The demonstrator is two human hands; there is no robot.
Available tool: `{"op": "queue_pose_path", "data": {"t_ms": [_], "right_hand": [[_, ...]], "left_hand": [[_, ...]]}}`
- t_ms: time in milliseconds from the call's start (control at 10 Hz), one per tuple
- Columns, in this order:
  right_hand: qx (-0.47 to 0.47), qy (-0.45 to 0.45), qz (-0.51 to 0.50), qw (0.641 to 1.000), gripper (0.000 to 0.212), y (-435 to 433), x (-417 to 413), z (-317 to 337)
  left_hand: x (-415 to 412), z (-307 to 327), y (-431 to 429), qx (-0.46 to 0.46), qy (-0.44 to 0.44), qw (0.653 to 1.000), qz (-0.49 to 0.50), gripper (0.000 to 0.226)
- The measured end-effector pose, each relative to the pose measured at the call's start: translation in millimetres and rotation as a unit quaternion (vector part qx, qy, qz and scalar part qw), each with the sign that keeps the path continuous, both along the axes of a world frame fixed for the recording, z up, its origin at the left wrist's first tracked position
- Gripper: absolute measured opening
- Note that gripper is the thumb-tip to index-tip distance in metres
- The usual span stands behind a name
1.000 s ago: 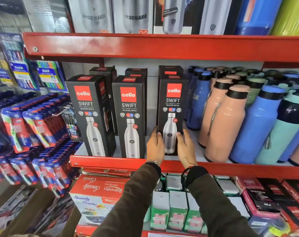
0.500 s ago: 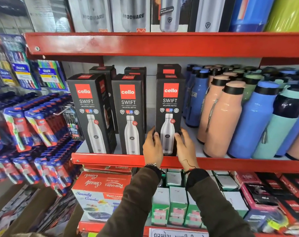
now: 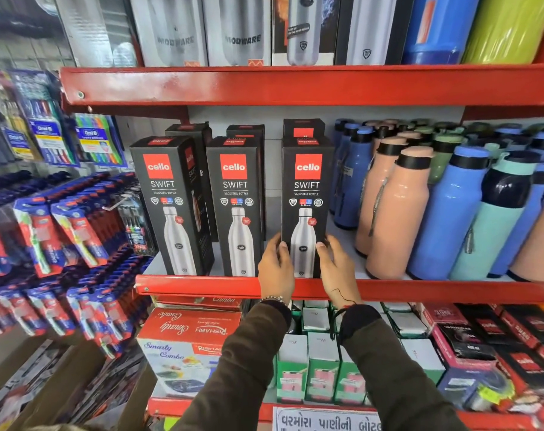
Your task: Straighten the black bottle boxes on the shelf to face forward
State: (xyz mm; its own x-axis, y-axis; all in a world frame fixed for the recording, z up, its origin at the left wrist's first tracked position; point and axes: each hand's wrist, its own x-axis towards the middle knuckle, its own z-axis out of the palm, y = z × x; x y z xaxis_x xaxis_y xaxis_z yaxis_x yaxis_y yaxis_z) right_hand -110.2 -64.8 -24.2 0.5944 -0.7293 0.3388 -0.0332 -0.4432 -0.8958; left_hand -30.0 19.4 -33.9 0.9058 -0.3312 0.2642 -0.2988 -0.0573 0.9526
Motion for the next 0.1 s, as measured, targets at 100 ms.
{"op": "queue_pose_path", "data": {"t_ms": [100], "right_hand": [[0.007, -0.011, -0.006, 1.000, 0.038, 0.8, -4.4, 2.4]], "left_hand": [[-6.8, 0.4, 2.8, -0.002, -0.010, 1.000, -0.019, 0.046]]}}
